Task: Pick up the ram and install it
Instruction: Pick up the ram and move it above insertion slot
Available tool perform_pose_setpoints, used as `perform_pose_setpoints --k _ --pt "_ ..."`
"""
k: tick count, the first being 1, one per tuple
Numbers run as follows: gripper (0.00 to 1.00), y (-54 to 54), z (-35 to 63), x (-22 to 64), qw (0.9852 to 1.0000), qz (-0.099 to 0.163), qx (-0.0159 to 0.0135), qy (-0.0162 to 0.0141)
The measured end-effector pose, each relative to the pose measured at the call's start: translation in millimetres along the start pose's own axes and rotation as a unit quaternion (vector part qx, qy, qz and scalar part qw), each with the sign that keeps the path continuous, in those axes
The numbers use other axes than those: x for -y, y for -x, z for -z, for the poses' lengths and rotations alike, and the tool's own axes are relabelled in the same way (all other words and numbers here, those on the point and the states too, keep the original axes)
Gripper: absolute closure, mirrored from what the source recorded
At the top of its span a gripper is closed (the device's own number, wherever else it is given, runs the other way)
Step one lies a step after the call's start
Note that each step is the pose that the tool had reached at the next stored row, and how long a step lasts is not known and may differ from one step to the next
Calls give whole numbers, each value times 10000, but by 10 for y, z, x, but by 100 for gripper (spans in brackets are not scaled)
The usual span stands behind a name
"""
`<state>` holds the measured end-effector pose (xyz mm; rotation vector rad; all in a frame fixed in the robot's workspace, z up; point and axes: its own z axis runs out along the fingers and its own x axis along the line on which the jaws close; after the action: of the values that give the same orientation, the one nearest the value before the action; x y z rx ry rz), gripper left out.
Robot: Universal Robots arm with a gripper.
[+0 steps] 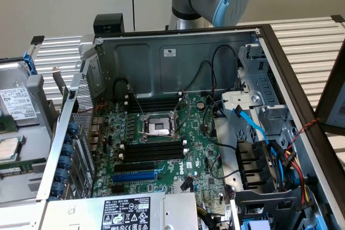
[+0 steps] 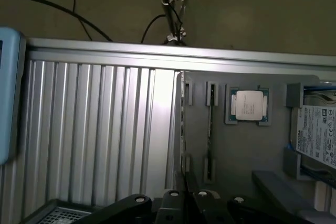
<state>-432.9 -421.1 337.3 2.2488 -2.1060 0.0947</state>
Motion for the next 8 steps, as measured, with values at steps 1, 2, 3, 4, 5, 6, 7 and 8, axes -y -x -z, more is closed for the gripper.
perform_pose_setpoints --k 1,2,3,4,5,6,7,8 --pt "87 -1 5 10 10000 0 0 1" --pt "87 -4 25 32 10000 0 -1 2" --pt "87 -10 69 54 10000 0 -1 2" --pt "87 -14 113 71 10000 0 0 1" --pt "87 -19 157 86 10000 0 0 0" --pt "87 -24 202 100 10000 -1 0 1" --pt "87 -29 247 119 10000 -1 0 1" --pt "87 -35 295 143 10000 -1 0 0"
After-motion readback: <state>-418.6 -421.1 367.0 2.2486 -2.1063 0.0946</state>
